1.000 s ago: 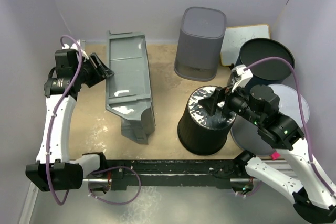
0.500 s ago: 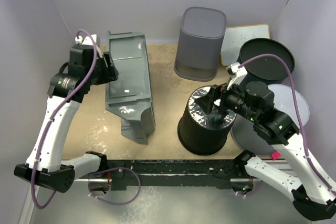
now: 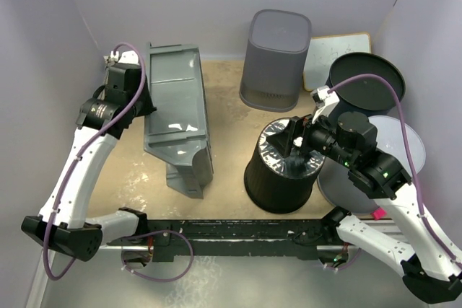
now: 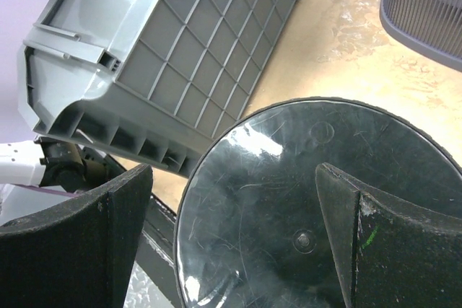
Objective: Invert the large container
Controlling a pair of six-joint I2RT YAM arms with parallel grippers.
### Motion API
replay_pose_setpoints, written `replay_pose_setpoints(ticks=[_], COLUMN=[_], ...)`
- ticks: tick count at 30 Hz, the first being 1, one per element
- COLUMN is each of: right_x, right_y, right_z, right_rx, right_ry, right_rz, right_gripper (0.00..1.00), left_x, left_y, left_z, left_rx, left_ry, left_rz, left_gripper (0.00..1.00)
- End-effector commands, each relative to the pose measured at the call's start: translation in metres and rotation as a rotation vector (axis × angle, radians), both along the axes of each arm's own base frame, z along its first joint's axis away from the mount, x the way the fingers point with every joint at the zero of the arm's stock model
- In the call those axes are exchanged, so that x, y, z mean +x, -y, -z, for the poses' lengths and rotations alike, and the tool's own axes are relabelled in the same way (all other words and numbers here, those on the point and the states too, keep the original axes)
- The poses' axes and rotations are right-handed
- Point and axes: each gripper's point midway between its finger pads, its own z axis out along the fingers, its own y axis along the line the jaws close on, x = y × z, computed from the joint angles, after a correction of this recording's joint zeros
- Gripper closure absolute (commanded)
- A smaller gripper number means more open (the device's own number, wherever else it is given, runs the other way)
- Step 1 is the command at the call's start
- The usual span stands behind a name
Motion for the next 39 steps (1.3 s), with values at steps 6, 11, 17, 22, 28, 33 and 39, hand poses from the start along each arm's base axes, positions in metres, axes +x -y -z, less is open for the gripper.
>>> replay_pose_setpoints(ticks=[6,11,17,22,28,33,39], right_x=[-0.002,-0.003,-0.005,-0.005,-0.005,-0.006,-0.007], right_y=[-0.009,-0.007,-0.003,-0.003,-0.001,0.001,0.003], right_z=[-0.021,-0.023,-0.019,-0.018,-0.017,-0.015,-0.016], right_rx=[0.063,0.068,0.059,0.063,0.059,0.051,0.047], right_ry=[0.048,0.055,0.047,0.049,0.045,0.042,0.043], right_rz=[-0.039,-0.035,-0.023,-0.017,-0.014,-0.006,-0.001], right_gripper=[0.04,0.04,0.04,0.04,0.04,0.04,0.04], left_x=[0.002,0.013,0.020,0.026,0.031,0.037,0.036], left_y=[0.022,0.088,0.130,0.140,0.106,0.052,0.011], left_z=[0.008,0.003,-0.029,-0.058,-0.046,-0.001,0.040], left_rx=[-0.111,-0.417,-0.618,-0.698,-0.504,-0.492,-0.441], left_ry=[0.059,0.075,0.131,0.207,0.199,0.098,0.014], left_rz=[0.079,0.260,0.410,0.446,0.322,0.203,0.139], left_gripper=[1.00,1.00,1.00,1.00,1.00,1.00,1.00])
